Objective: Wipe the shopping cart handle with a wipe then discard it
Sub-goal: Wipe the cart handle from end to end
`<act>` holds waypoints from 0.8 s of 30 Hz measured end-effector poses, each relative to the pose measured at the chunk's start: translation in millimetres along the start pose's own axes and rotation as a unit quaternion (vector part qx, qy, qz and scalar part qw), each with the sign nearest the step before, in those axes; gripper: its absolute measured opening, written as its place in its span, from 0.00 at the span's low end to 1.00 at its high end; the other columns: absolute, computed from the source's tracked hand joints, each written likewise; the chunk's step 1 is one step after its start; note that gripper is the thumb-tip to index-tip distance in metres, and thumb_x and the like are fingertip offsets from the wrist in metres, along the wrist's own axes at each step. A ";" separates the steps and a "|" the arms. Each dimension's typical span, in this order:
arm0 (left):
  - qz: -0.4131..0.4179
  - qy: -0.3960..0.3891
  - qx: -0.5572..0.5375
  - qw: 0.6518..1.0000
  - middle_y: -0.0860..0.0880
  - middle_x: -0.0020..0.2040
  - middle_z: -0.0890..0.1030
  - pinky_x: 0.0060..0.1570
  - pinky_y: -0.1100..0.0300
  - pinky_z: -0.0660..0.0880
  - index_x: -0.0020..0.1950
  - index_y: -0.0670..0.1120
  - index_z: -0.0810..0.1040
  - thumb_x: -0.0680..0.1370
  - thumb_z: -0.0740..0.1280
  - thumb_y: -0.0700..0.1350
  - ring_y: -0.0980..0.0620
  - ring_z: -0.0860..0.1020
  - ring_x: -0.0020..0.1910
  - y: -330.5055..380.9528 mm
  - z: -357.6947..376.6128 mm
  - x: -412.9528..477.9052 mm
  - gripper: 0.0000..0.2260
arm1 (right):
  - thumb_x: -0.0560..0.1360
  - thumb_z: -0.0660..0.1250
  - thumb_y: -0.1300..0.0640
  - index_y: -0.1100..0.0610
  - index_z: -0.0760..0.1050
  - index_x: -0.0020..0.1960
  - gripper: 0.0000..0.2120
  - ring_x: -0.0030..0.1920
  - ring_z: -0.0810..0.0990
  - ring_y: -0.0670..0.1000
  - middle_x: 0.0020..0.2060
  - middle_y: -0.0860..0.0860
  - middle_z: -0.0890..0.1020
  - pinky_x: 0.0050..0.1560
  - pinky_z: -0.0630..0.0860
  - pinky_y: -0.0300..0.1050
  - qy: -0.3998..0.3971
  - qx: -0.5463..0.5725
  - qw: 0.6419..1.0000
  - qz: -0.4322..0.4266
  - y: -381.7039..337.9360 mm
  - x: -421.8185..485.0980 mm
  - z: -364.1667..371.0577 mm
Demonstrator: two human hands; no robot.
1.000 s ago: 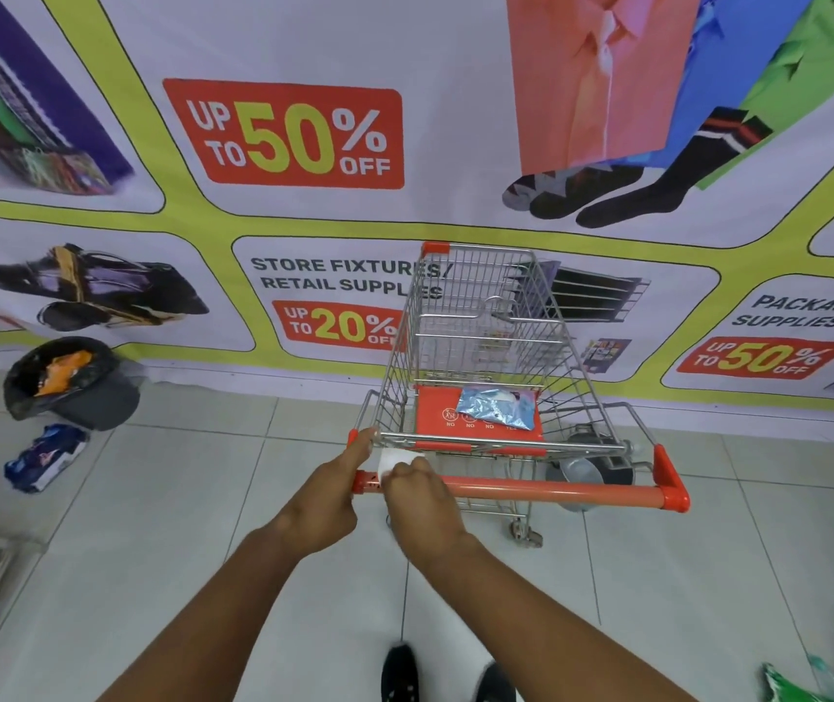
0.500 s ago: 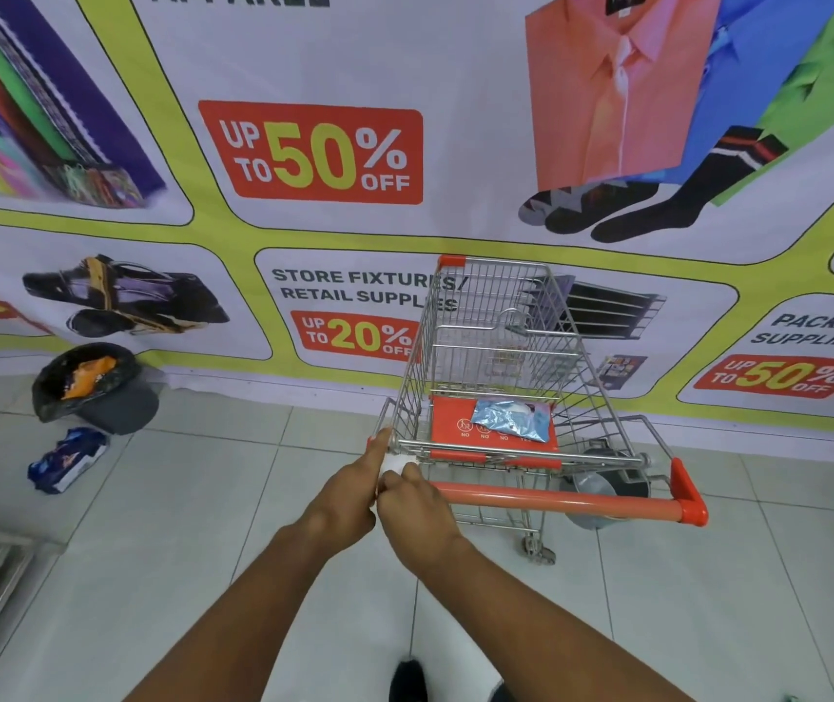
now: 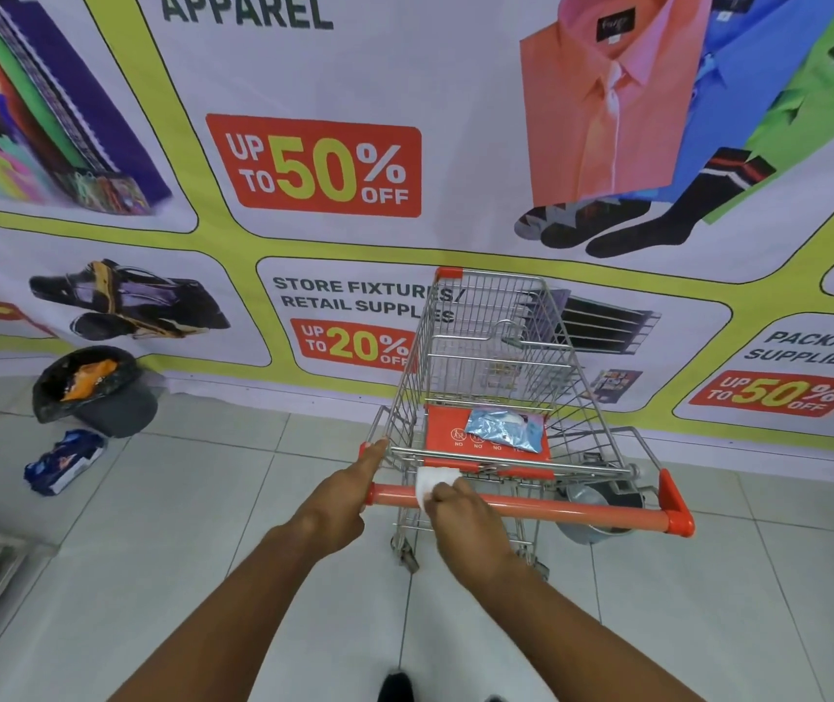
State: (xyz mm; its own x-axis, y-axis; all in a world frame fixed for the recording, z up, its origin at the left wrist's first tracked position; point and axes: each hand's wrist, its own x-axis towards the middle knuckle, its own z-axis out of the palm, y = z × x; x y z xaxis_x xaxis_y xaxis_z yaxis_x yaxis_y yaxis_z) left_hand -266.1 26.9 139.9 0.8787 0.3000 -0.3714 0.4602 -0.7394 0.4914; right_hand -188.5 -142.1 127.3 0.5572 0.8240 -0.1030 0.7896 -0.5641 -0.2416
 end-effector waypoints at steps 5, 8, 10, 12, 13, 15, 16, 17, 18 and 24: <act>0.006 0.002 0.004 1.000 0.49 0.45 0.73 0.42 0.61 0.70 0.77 0.59 0.45 0.72 0.62 0.28 0.51 0.75 0.42 -2.4 1.9 0.9 0.44 | 0.61 0.71 0.74 0.60 0.82 0.47 0.17 0.44 0.78 0.58 0.42 0.55 0.83 0.35 0.80 0.50 0.032 -0.010 0.997 0.072 58.1 -34.6 -9.7; 0.015 0.005 0.008 1.000 0.49 0.47 0.73 0.42 0.62 0.70 0.77 0.59 0.45 0.72 0.62 0.28 0.52 0.74 0.41 -5.3 2.4 2.4 0.45 | 0.55 0.74 0.75 0.59 0.83 0.44 0.20 0.42 0.80 0.59 0.39 0.55 0.84 0.33 0.81 0.51 0.030 -0.015 0.994 0.106 90.4 -53.6 -14.6; 0.028 0.001 0.014 1.000 0.46 0.54 0.76 0.43 0.62 0.71 0.77 0.60 0.46 0.72 0.62 0.28 0.53 0.74 0.42 -8.9 2.3 4.3 0.45 | 0.51 0.75 0.76 0.58 0.84 0.42 0.22 0.39 0.81 0.59 0.36 0.55 0.84 0.31 0.81 0.51 0.020 -0.018 0.991 0.133 112.1 -66.8 -20.1; 0.044 0.000 0.015 0.999 0.46 0.62 0.76 0.48 0.61 0.74 0.77 0.61 0.47 0.71 0.61 0.27 0.53 0.76 0.46 -13.7 1.5 5.1 0.44 | 0.50 0.75 0.75 0.56 0.84 0.39 0.22 0.35 0.81 0.59 0.32 0.55 0.83 0.28 0.80 0.49 0.024 -0.020 0.987 0.157 131.7 -76.9 -25.6; 0.051 0.001 0.012 0.999 0.46 0.65 0.75 0.51 0.60 0.75 0.77 0.60 0.48 0.71 0.60 0.27 0.53 0.76 0.48 -14.0 1.6 5.1 0.44 | 0.51 0.74 0.75 0.54 0.84 0.39 0.22 0.33 0.80 0.59 0.31 0.54 0.82 0.28 0.80 0.48 0.029 -0.016 0.986 0.164 141.1 -81.5 -28.7; 0.054 0.009 0.016 0.998 0.47 0.69 0.72 0.53 0.61 0.74 0.77 0.59 0.51 0.72 0.60 0.27 0.53 0.76 0.51 -13.0 2.0 4.8 0.42 | 0.52 0.75 0.75 0.53 0.84 0.38 0.22 0.33 0.80 0.59 0.30 0.54 0.82 0.30 0.80 0.48 0.042 -0.007 0.984 0.173 160.3 -90.9 -33.1; 0.052 0.015 0.022 0.998 0.48 0.70 0.72 0.52 0.62 0.73 0.77 0.58 0.52 0.73 0.60 0.27 0.53 0.76 0.51 -12.6 2.4 4.4 0.41 | 0.53 0.76 0.74 0.52 0.85 0.38 0.21 0.34 0.81 0.59 0.30 0.54 0.83 0.32 0.81 0.49 0.048 -0.006 0.983 0.178 169.3 -95.9 -35.0; 0.051 0.021 0.027 0.998 0.48 0.71 0.71 0.52 0.62 0.73 0.77 0.58 0.52 0.73 0.61 0.27 0.54 0.76 0.50 -12.3 3.6 3.6 0.41 | 0.53 0.76 0.74 0.52 0.85 0.39 0.21 0.36 0.81 0.59 0.30 0.54 0.83 0.34 0.82 0.51 0.050 -0.006 0.982 0.181 178.5 -100.8 -35.7; 0.050 0.023 0.032 0.998 0.49 0.71 0.71 0.52 0.62 0.74 0.77 0.59 0.52 0.73 0.61 0.27 0.55 0.77 0.50 -12.9 5.2 2.8 0.40 | 0.54 0.76 0.74 0.52 0.84 0.39 0.21 0.37 0.81 0.59 0.31 0.53 0.83 0.35 0.82 0.53 0.050 -0.007 0.982 0.184 186.4 -104.9 -36.4; 0.047 0.011 0.024 0.999 0.50 0.54 0.77 0.47 0.65 0.73 0.77 0.57 0.52 0.74 0.63 0.30 0.54 0.78 0.46 -19.7 7.3 9.3 0.39 | 0.52 0.76 0.76 0.53 0.83 0.37 0.21 0.36 0.79 0.58 0.29 0.53 0.82 0.37 0.81 0.52 0.047 -0.024 0.987 0.150 193.3 -104.5 -38.7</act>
State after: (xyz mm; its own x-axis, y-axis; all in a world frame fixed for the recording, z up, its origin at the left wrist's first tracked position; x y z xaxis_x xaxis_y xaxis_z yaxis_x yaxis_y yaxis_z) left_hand -267.9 39.8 121.0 0.9204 0.2404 -0.3084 0.3696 -0.7926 0.4849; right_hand -84.2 -339.3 128.7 0.7871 0.6125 -0.0731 0.5956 -0.7854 -0.1684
